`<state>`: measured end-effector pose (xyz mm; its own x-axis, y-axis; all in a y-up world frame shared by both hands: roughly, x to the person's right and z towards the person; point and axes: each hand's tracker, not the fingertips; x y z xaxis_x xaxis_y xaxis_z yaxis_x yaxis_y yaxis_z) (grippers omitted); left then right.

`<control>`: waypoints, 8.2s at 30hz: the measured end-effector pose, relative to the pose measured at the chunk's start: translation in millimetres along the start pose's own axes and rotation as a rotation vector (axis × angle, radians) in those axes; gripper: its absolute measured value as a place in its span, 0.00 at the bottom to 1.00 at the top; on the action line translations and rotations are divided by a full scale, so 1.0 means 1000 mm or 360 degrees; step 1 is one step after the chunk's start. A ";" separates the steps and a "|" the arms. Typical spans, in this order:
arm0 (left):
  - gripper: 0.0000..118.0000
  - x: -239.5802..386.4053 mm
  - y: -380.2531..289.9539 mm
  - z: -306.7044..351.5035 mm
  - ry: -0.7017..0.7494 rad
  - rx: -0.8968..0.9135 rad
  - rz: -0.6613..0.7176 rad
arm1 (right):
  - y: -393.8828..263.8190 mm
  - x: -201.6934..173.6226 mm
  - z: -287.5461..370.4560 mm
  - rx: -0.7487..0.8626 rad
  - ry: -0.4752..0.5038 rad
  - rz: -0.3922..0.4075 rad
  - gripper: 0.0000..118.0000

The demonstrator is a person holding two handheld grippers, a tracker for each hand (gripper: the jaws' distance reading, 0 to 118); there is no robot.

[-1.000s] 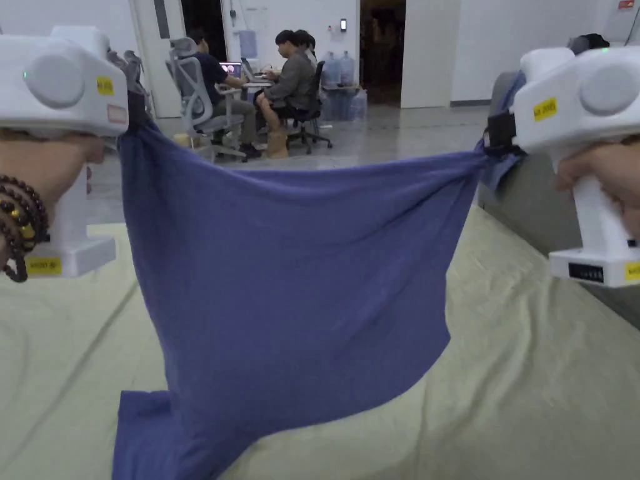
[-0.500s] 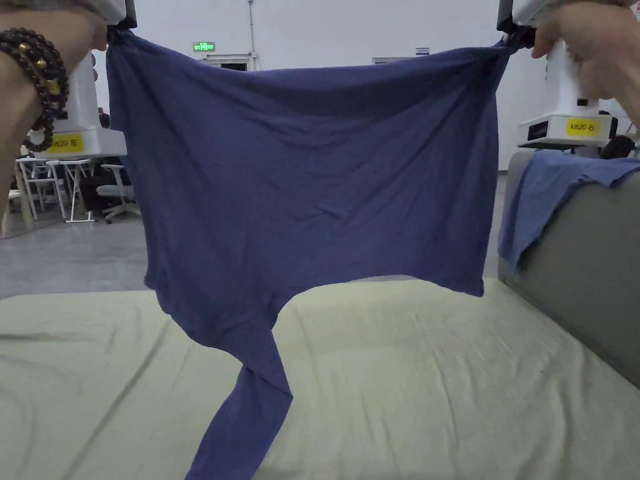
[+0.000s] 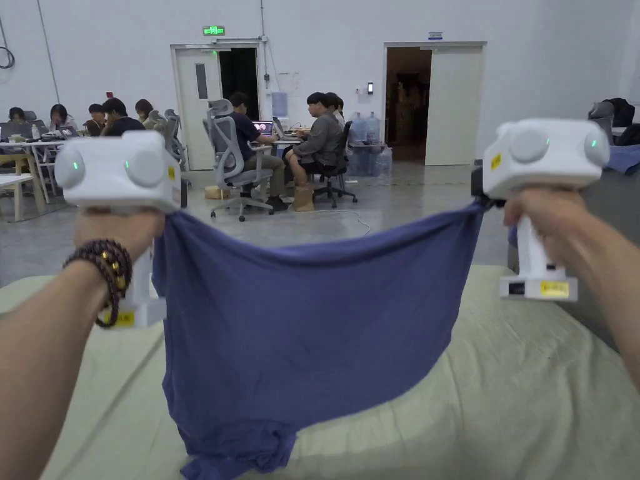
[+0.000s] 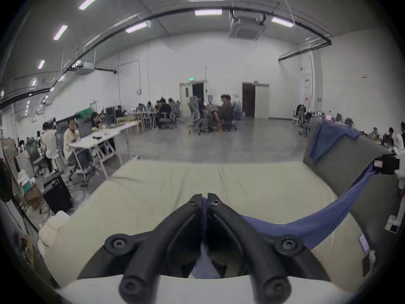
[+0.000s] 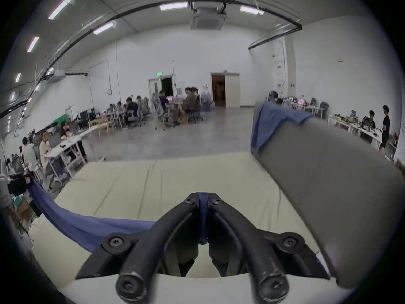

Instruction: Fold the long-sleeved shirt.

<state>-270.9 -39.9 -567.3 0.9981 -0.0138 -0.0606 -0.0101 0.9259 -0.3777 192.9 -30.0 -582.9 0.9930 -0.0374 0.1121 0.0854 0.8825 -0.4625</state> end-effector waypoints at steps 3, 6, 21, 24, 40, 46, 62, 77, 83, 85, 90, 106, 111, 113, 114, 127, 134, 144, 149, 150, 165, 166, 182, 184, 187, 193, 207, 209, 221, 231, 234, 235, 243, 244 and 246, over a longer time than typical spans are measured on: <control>0.00 0.000 -0.047 -0.022 -0.0003 -0.0117 0.0016 | -0.050 -0.004 -0.027 -0.0151 -0.0004 0.0025 0.02; 0.00 0.002 -0.085 -0.034 -0.0013 -0.0200 -0.0003 | -0.091 -0.006 -0.044 -0.0219 0.0002 0.0032 0.02; 0.00 -0.035 -0.159 0.083 -0.0078 -0.0204 0.0007 | -0.175 0.024 0.060 -0.0256 0.0094 0.0229 0.02; 0.00 -0.041 -0.204 0.128 -0.0130 -0.0250 0.0014 | -0.226 0.037 0.097 -0.0317 0.0144 0.0274 0.02; 0.00 -0.049 -0.438 0.248 -0.0392 -0.1205 -0.0351 | -0.489 0.096 0.181 -0.1257 0.0369 0.0494 0.02; 0.19 -0.054 -0.433 0.238 -0.0428 -0.1242 -0.0232 | -0.488 0.090 0.177 -0.1245 0.0339 0.0492 0.15; 0.00 -0.029 -0.265 0.142 -0.0442 -0.0590 -0.0326 | -0.375 0.063 0.160 -0.0694 0.0330 0.0324 0.00; 0.89 0.068 -0.272 -0.219 -0.0265 -0.0745 -0.0191 | -0.407 0.039 0.078 -0.0891 0.0493 0.0361 0.00; 0.65 0.072 -0.303 -0.275 -0.0210 -0.0870 -0.0053 | -0.423 0.048 0.061 -0.0956 0.0435 0.0332 0.00; 0.25 0.075 -0.309 -0.274 -0.0259 -0.0866 0.0015 | -0.428 0.054 0.058 -0.0977 0.0423 0.0315 0.00; 0.05 0.078 -0.286 -0.246 -0.0256 -0.0819 0.0009 | -0.430 0.055 0.056 -0.1002 0.0406 0.0308 0.00; 0.05 0.049 -0.265 0.020 -0.0134 -0.0479 -0.0302 | -0.403 0.033 0.125 -0.0791 0.0474 0.0432 0.00; 0.05 0.043 -0.362 0.056 -0.0159 -0.0767 -0.0136 | -0.409 0.032 0.151 -0.0776 0.0496 0.0441 0.00; 0.05 0.044 -0.397 0.052 -0.0175 -0.0937 -0.0122 | -0.411 0.031 0.158 -0.0777 0.0499 0.0441 0.00; 0.05 0.045 -0.414 0.047 -0.0153 -0.0992 -0.0137 | -0.412 0.030 0.162 -0.0775 0.0501 0.0444 0.00; 0.99 0.021 -0.369 0.115 -0.0313 -0.0653 -0.0085 | -0.411 0.026 0.187 -0.0705 0.0460 0.0388 0.00; 0.00 -0.004 -0.338 0.127 -0.0269 -0.0579 -0.0051 | -0.408 0.022 0.175 -0.0719 0.0470 0.0410 0.00; 0.99 -0.018 -0.315 -0.039 -0.0247 -0.0737 -0.0052 | -0.414 0.023 0.152 -0.0812 0.0457 0.0447 0.00; 0.96 -0.009 -0.340 -0.102 -0.0216 -0.0926 0.0053 | -0.420 0.026 0.137 -0.0873 0.0447 0.0403 0.00; 0.93 -0.006 -0.346 -0.111 -0.0232 -0.0935 0.0058 | -0.421 0.028 0.133 -0.0880 0.0435 0.0394 0.00; 0.05 0.017 -0.324 -0.055 -0.0264 -0.0818 -0.0017 | -0.340 0.051 0.007 -0.0764 0.0162 0.0373 0.00; 0.05 0.016 -0.322 -0.050 -0.0263 -0.0817 0.0001 | -0.332 0.052 -0.008 -0.0772 0.0158 0.0380 0.00; 0.05 0.015 -0.325 -0.031 -0.0269 -0.0807 0.0051 | -0.348 0.048 -0.159 -0.1165 -0.0028 0.0080 0.14; 0.05 0.014 -0.327 -0.033 -0.0264 -0.0813 0.0055 | -0.343 0.046 -0.153 -0.1111 0.0017 0.0115 0.00; 0.05 0.011 -0.326 -0.028 -0.0258 -0.0793 0.0090 | -0.335 0.044 -0.134 -0.1060 0.0016 0.0184 0.00; 0.05 -0.006 -0.305 0.032 -0.0350 -0.0707 0.0099 | -0.310 0.055 -0.042 -0.0814 0.0180 0.0193 0.01; 0.05 -0.053 -0.405 0.229 -0.0381 -0.0902 0.0085 | -0.439 0.097 0.203 -0.0800 0.0341 0.0314 0.00; 0.05 -0.048 -0.437 0.230 -0.0385 -0.1019 0.0091 | -0.473 0.093 0.202 -0.0930 0.0286 0.0398 0.01; 1.00 -0.047 -0.463 0.223 -0.0309 -0.1025 0.0033 | -0.502 0.089 0.186 -0.1021 0.0173 0.0589 0.71; 0.75 -0.017 -0.368 0.277 -0.0309 -0.0444 -0.0125 | -0.403 0.063 0.253 -0.0332 0.0224 0.0032 0.58; 0.00 -0.003 -0.360 0.281 -0.0246 -0.0235 -0.0199 | -0.391 0.049 0.261 -0.0132 0.0197 -0.0214 0.00; 0.00 -0.006 -0.362 0.276 -0.0253 -0.0297 -0.0205 | -0.388 0.043 0.261 -0.0163 0.0206 -0.0103 0.00; 0.10 -0.025 -0.354 0.256 -0.0371 -0.0348 -0.0047 | -0.393 0.023 0.253 -0.0139 0.0097 0.0147 0.00; 0.40 -0.036 -0.356 0.250 -0.0425 -0.0387 0.0023 | -0.398 0.023 0.252 -0.0137 0.0092 0.0153 0.00; 0.89 -0.061 -0.362 0.234 -0.0555 -0.0512 0.0212 | -0.402 0.023 0.250 -0.0150 0.0090 0.0166 0.00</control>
<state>-313.6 -286.3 -210.6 0.9474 0.2748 0.1643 -0.1026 0.7467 -0.6572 160.9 -269.0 -174.7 0.9997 0.0237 0.0107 -0.0139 0.8350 -0.5501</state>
